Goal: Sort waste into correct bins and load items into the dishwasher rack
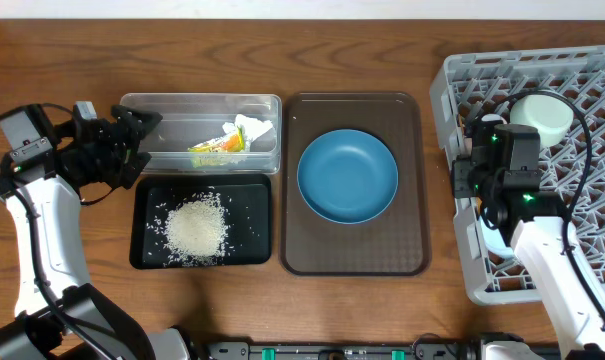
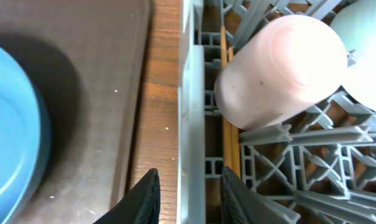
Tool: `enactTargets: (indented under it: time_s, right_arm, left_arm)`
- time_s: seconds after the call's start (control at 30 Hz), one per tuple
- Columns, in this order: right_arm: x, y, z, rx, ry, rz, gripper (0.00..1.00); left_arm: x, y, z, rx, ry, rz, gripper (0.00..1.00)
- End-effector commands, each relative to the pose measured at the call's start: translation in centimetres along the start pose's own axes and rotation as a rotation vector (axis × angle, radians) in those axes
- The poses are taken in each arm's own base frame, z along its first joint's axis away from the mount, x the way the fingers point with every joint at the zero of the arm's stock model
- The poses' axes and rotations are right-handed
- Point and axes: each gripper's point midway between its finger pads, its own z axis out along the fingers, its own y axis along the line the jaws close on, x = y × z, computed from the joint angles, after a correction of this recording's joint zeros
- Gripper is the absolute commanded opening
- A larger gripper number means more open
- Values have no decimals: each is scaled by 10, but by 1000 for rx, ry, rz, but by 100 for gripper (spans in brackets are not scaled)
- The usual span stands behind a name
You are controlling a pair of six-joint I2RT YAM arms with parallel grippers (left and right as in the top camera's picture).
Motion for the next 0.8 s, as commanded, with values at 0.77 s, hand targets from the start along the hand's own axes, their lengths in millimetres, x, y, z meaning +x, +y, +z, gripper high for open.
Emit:
enactTargets:
  time_s: [0.77]
  right_arm:
    - [-3,5,23,-21,2,133,4]
  left_arm:
    - [-1,-3,-2,11,1,-6,94]
